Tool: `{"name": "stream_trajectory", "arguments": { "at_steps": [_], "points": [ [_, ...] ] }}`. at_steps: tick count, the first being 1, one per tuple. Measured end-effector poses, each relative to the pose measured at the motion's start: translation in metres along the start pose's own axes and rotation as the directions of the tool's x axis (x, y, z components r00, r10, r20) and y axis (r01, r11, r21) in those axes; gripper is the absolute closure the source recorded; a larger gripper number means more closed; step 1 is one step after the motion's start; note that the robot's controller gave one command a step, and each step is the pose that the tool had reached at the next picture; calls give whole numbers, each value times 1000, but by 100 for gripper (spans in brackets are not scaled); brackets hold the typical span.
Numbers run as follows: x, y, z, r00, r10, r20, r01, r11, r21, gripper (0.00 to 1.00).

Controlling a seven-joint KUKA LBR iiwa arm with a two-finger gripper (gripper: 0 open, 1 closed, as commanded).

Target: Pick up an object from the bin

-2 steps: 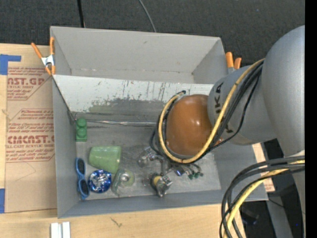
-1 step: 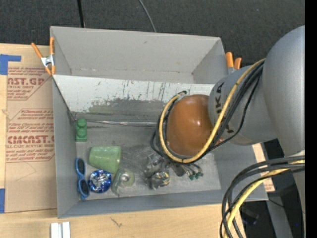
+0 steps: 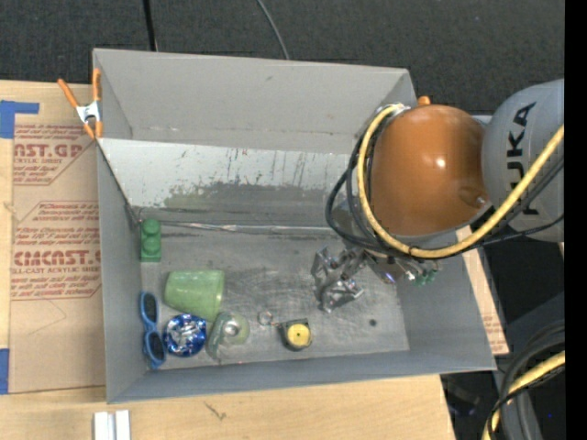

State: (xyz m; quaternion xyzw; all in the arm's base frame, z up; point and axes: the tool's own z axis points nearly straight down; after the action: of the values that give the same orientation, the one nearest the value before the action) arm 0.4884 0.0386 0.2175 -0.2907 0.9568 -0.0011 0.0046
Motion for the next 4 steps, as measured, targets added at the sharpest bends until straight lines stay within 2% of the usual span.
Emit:
{"name": "stream_trajectory", "arguments": {
  "at_steps": [1,2,3,4],
  "points": [
    [1,2,4,1000,-1,-6,1,1000,-6,0],
    [-19,30,138,998,-69,-1,69,998,-5,0],
    [-17,30,137,998,-66,-7,66,998,-7,100],
    [-29,-25,-46,991,-134,2,134,991,2,100]
  ]
}}
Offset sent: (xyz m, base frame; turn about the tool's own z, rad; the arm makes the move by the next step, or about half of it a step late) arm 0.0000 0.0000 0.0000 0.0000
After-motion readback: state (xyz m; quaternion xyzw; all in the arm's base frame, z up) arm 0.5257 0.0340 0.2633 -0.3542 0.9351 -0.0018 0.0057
